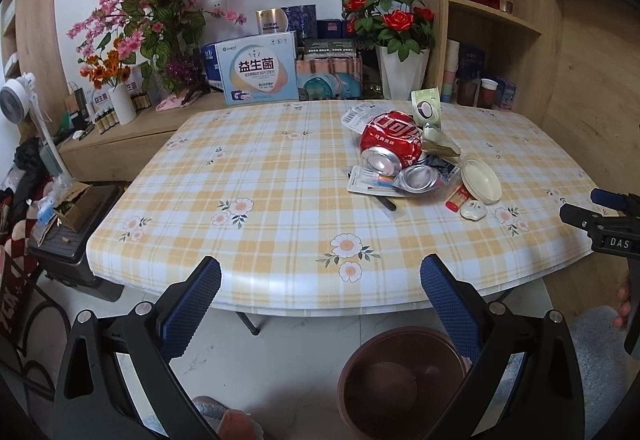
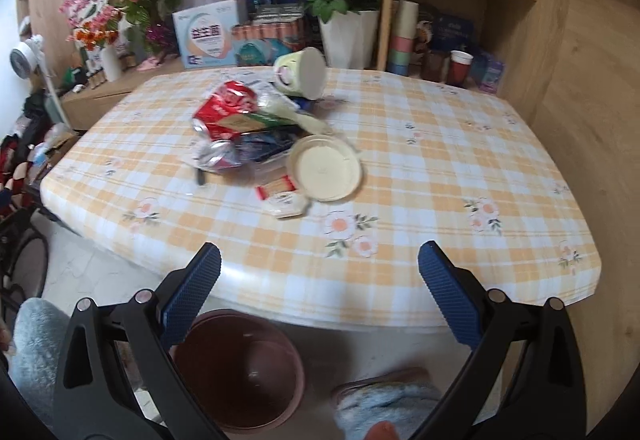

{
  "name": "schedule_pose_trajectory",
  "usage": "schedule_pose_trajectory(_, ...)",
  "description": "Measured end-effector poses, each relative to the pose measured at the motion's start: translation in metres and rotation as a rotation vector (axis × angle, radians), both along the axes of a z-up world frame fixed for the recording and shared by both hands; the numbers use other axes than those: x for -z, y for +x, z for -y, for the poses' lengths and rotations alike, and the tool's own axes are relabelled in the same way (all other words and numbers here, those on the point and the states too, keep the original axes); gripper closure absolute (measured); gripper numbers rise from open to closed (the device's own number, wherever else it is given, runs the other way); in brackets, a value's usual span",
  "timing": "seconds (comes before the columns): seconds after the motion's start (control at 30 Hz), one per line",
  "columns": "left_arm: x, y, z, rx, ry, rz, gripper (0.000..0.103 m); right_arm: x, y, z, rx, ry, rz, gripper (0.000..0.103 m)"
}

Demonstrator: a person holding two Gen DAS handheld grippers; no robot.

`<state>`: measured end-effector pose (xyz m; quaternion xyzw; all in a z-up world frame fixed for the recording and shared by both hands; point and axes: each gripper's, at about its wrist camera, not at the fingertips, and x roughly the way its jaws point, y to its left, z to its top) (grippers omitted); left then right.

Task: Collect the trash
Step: 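Move the right tool to the white round plastic lid and grasp it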

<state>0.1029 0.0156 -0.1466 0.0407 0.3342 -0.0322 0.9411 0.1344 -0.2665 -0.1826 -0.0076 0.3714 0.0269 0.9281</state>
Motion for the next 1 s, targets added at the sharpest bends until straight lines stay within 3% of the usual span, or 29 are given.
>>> schedule_pose_trajectory(0.4, 0.001, 0.063, 0.018, 0.043, -0.045, -0.035, 0.005, 0.030, 0.094, 0.015, -0.074, 0.101, 0.047, 0.006)
schedule_pose_trajectory(0.63, 0.004, 0.093, 0.029, 0.047, -0.075, -0.046, 0.005, 0.067, 0.153, 0.004, -0.085, 0.088, -0.030, 0.006)
schedule_pose_trajectory(1.0, 0.016, 0.107, 0.036, 0.068, -0.092, -0.080, 0.005, 0.099, 0.189, 0.009, -0.017, 0.113, -0.153, 0.006)
